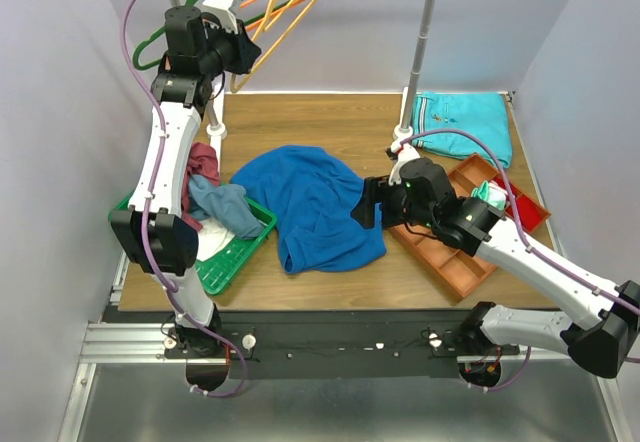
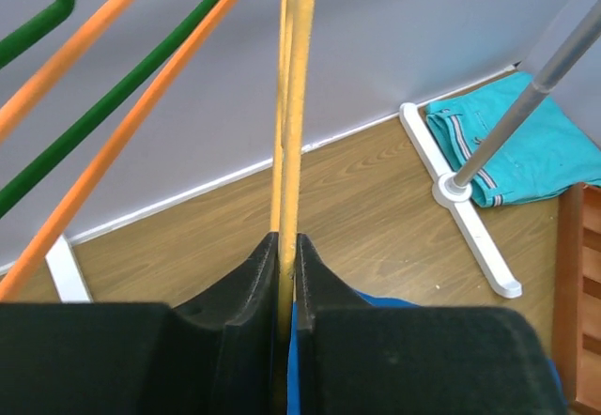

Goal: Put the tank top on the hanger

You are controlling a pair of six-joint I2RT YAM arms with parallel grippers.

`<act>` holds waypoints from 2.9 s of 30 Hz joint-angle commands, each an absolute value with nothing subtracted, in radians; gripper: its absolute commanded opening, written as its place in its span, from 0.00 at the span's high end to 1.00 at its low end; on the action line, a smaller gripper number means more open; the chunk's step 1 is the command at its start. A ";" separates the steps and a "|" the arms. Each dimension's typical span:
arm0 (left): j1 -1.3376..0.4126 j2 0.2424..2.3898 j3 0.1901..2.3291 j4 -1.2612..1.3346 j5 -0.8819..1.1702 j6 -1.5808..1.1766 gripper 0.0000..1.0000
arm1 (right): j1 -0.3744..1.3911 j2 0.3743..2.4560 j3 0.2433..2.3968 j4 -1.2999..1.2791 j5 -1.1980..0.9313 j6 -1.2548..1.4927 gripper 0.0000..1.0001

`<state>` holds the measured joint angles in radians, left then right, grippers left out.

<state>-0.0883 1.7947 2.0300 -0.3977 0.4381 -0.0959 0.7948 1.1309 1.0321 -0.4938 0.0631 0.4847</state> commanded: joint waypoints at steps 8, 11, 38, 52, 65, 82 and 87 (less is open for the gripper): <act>-0.205 1.726 2.023 -0.359 0.267 -0.025 1.00 | 0.793 1.097 1.035 -0.517 0.162 0.494 0.17; -0.232 1.721 2.042 -0.357 0.232 -0.012 1.00 | 0.793 1.092 1.045 -0.523 0.178 0.491 0.17; -0.336 1.376 1.652 -0.334 0.217 -0.156 1.00 | 0.793 1.063 0.993 -0.578 0.293 0.495 0.17; -0.563 0.951 1.106 -0.463 0.023 -0.416 1.00 | 0.792 1.281 0.976 -0.511 0.367 0.560 0.27; -0.603 0.776 1.026 -0.811 -0.043 -0.433 1.00 | 0.695 1.667 1.212 -0.511 0.403 0.561 0.43; -0.604 0.667 0.943 -0.874 0.291 -0.370 1.00 | 0.681 1.772 1.215 -0.514 0.465 0.572 0.55; -0.604 0.683 0.940 -0.873 0.331 -0.361 1.00 | 0.681 1.753 1.187 -0.512 0.460 0.566 0.80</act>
<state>-0.5980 0.6807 0.9478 -0.8745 0.2382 -0.3893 0.6811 1.7618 1.2118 -0.5102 0.4202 0.5606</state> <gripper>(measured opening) 0.034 0.323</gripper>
